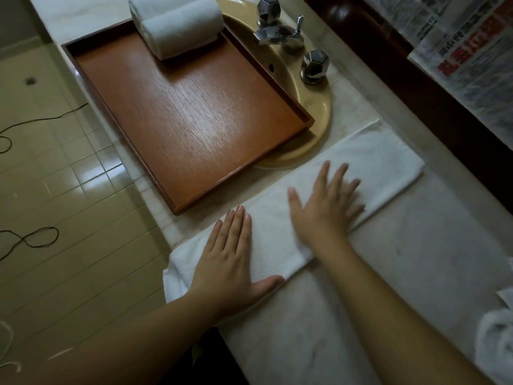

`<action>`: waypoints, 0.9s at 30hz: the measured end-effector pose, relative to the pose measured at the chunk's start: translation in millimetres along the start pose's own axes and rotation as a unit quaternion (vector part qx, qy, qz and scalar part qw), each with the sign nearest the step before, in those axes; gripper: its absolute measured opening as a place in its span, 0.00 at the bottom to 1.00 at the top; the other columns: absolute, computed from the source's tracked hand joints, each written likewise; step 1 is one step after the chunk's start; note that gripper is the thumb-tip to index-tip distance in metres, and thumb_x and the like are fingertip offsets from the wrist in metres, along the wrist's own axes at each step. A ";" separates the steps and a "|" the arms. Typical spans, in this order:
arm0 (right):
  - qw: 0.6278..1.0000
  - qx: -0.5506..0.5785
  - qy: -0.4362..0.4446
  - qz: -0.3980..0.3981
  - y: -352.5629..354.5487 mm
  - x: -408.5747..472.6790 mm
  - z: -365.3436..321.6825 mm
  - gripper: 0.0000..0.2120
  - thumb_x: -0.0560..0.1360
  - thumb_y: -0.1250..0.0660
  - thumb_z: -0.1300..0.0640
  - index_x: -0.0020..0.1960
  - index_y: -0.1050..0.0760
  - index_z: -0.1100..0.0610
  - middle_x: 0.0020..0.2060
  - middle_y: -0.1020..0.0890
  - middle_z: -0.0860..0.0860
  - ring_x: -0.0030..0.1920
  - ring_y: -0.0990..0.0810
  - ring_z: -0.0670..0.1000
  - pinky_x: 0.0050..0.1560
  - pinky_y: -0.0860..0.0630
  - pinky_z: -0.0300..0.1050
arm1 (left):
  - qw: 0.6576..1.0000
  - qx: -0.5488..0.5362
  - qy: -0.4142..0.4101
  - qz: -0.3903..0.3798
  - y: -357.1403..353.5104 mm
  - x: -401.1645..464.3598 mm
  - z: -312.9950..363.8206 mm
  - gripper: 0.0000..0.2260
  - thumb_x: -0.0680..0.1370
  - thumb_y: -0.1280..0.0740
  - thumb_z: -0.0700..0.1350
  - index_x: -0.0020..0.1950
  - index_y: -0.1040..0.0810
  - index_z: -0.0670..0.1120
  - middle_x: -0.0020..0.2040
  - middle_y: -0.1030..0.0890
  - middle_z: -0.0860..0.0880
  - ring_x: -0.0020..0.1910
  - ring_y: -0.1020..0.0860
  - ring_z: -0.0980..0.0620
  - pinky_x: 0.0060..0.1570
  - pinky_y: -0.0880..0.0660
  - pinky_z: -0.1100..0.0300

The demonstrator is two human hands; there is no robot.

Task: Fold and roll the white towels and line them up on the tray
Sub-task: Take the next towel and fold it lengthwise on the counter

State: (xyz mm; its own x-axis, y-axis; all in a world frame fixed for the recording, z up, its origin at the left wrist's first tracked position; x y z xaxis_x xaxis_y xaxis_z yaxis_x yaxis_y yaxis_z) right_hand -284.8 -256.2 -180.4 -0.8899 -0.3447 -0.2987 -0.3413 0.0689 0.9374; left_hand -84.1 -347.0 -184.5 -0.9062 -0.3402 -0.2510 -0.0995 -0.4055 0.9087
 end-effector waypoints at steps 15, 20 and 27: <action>0.998 -0.062 -0.030 -0.007 23.4 62.9 75.4 0.47 0.69 0.66 0.16 0.81 0.68 0.38 0.83 0.65 0.52 0.80 0.65 0.69 0.73 0.60 0.79 | 0.994 0.013 -0.112 -0.014 -0.6 10.4 12.2 0.44 0.79 0.53 0.76 0.85 0.65 0.51 0.84 0.66 0.50 0.82 0.69 0.51 0.83 0.59 0.47; 0.997 -0.067 -0.034 -0.004 37.7 86.5 100.5 0.47 0.68 0.65 0.15 0.81 0.66 0.37 0.83 0.65 0.50 0.81 0.65 0.67 0.74 0.61 0.78 | 0.992 0.014 -0.128 -0.015 -4.8 -1.0 8.0 0.43 0.80 0.52 0.75 0.85 0.63 0.52 0.85 0.64 0.50 0.83 0.67 0.51 0.81 0.60 0.47; 0.995 -0.079 -0.055 -0.023 40.9 85.7 104.3 0.45 0.72 0.65 0.19 0.82 0.66 0.40 0.83 0.64 0.52 0.82 0.65 0.62 0.76 0.64 0.74 | 0.992 0.025 -0.126 -0.010 -11.1 -5.8 3.9 0.44 0.80 0.51 0.76 0.85 0.60 0.51 0.85 0.62 0.50 0.83 0.67 0.51 0.81 0.61 0.47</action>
State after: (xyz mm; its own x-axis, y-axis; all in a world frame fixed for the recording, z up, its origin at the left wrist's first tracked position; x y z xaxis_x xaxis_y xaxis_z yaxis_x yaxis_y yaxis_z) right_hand -406.5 -185.3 -186.3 -0.9049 -0.2390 -0.3521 -0.3390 -0.0952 0.9359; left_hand -79.4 -337.2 -191.7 -0.9772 -0.1064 -0.1840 -0.1336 -0.3658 0.9210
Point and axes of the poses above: each hand's wrist, its own x-axis towards the middle knuckle, its own y-axis out of the back of the hand, z = x × y, the point moved 7 cm from there along x, towards the middle knuckle
